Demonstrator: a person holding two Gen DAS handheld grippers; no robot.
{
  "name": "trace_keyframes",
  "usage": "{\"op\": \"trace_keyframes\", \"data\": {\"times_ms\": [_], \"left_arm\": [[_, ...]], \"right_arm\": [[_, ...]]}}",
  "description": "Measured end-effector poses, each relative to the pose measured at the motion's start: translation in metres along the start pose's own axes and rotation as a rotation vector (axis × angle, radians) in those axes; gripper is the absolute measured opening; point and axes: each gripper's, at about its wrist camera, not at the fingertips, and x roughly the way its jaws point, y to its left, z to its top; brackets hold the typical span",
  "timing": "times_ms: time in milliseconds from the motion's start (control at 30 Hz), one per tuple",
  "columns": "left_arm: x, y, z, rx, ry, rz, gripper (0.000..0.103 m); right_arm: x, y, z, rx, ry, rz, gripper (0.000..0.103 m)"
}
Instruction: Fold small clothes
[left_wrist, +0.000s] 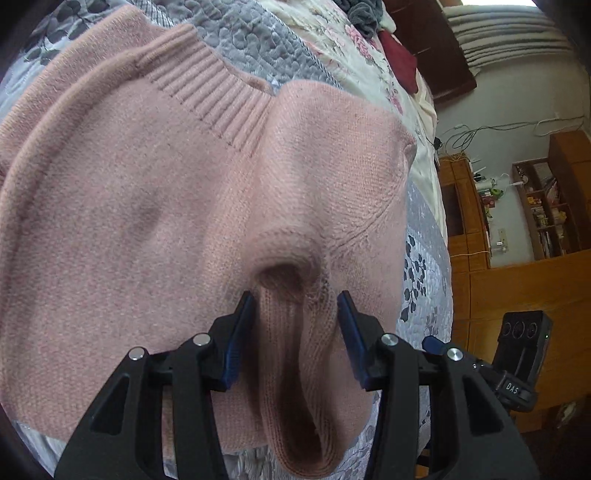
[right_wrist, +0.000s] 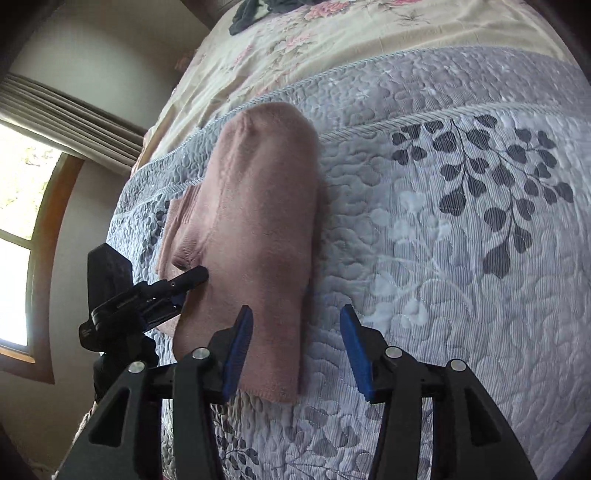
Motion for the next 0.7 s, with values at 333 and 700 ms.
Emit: {"op": "trace_keyframes", "data": {"times_ms": [333, 700], "left_arm": [[0.018, -0.013, 0.003, -0.016, 0.014, -0.022, 0.024], [-0.049, -0.054, 0.005, 0.095, -0.168, -0.081, 0.012]], "right_arm": [[0.013, -0.024, -0.016, 0.04, 0.011, 0.046, 0.05], [0.008, -0.019, -0.028, 0.04, 0.005, 0.062, 0.05]]}}
